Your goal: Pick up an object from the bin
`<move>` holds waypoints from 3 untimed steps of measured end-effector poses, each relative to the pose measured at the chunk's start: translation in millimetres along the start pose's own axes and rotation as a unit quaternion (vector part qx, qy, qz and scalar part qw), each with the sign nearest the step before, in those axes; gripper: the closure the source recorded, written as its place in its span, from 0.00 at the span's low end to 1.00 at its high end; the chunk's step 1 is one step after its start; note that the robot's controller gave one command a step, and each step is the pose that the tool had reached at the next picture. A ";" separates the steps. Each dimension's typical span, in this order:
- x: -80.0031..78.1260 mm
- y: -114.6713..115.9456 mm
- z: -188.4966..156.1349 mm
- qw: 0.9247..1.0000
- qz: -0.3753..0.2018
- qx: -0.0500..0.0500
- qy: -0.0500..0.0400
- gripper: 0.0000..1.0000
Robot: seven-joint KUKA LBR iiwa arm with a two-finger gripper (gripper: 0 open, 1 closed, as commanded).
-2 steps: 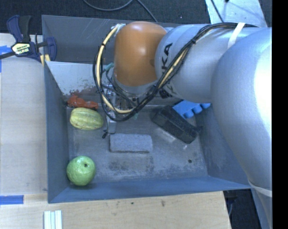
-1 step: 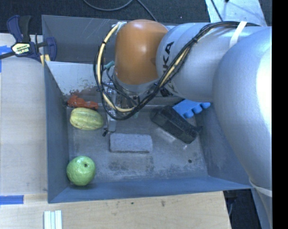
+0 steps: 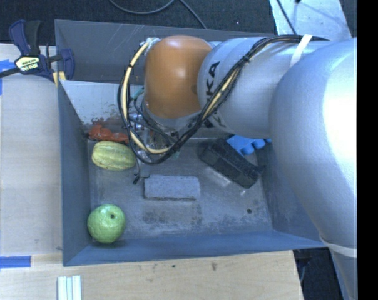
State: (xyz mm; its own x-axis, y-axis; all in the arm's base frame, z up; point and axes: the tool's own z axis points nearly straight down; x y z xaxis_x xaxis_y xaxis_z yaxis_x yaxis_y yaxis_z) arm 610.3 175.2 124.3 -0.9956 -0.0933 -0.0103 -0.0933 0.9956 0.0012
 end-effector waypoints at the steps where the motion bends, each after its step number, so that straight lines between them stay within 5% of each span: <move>1: 8.3 18.5 54.0 1.000 0.015 0.000 0.003 1.00; 3: 17.4 17.9 42.1 1.000 0.013 0.000 0.004 1.00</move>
Offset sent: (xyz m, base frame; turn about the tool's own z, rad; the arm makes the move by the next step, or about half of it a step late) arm 0.0000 0.0000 0.0000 0.0000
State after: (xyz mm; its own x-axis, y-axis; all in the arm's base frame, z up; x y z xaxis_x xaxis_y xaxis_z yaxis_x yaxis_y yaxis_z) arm 591.7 191.5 82.1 -0.9977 -0.0676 -0.0013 -0.0676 0.9977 0.0007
